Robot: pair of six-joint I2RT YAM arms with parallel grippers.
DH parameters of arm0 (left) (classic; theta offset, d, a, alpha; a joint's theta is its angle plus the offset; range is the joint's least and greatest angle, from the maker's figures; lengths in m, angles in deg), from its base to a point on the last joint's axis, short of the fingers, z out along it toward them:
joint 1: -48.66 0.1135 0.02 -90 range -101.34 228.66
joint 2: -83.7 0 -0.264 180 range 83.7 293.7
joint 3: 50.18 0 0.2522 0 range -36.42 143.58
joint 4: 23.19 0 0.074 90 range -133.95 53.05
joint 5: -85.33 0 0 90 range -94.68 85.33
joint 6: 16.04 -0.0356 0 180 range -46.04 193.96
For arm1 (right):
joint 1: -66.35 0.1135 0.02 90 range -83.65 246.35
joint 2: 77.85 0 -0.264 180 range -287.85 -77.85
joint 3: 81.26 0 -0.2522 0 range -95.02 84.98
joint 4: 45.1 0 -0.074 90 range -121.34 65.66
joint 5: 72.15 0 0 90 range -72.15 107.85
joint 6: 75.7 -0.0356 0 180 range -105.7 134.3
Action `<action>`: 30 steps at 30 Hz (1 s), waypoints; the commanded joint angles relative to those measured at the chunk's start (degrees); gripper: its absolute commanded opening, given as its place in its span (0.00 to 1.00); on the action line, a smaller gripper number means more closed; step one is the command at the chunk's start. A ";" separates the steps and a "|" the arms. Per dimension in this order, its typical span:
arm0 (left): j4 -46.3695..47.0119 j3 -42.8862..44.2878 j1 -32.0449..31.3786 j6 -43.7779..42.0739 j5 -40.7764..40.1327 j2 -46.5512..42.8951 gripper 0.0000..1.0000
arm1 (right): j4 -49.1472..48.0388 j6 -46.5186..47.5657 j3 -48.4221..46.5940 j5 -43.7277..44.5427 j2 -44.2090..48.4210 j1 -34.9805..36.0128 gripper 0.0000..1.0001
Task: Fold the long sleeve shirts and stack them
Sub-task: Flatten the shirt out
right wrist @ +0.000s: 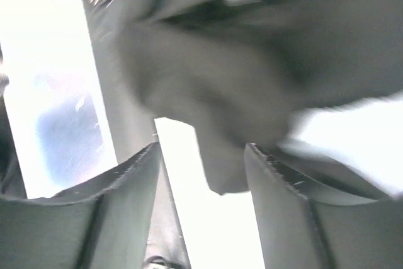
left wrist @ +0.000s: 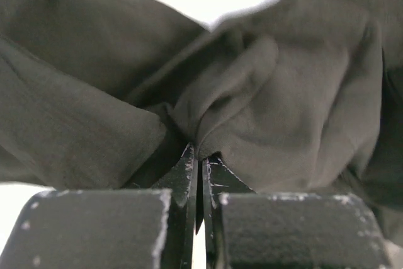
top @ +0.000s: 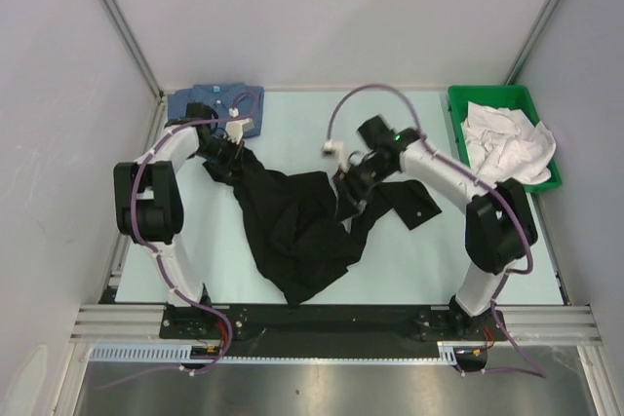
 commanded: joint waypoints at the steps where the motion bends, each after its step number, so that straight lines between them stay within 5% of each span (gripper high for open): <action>1: -0.10 -4.67 2.01 -1.35 1.92 -8.20 0.00 | 6.93 -0.02 -8.89 -2.01 -4.31 -8.71 0.69; 5: 0.52 -6.78 2.28 -1.88 2.09 -11.20 0.04 | -12.32 -17.87 -10.05 2.28 -6.15 -5.82 0.74; 9: 1.48 -8.27 3.16 -1.53 0.95 -12.61 0.08 | -18.07 -24.57 -15.05 4.14 -12.91 -0.37 0.73; 13: 1.40 -8.19 6.40 -0.91 1.47 -12.61 0.36 | -19.04 -25.03 -18.04 12.03 -18.46 4.64 0.83; 17: 1.22 -7.05 9.83 -0.56 2.35 -12.44 0.49 | -16.15 -21.43 -20.06 19.34 -23.46 7.90 0.86; 20: 1.05 -5.56 11.07 -1.00 1.48 -11.30 0.61 | -12.72 -19.93 -21.82 18.48 -25.41 7.56 0.66; 21: 0.96 -4.86 11.07 -1.61 1.30 -10.95 0.63 | -11.67 -19.49 -22.26 17.78 -25.41 7.12 0.40; 24: 1.48 -3.98 10.98 -3.20 2.00 -9.72 0.67 | -9.73 -17.47 -21.65 16.89 -21.39 5.19 0.07; 30: 4.73 -2.21 8.61 -3.90 1.91 -5.67 0.70 | 0.36 -6.49 -22.27 21.63 -15.04 3.33 0.00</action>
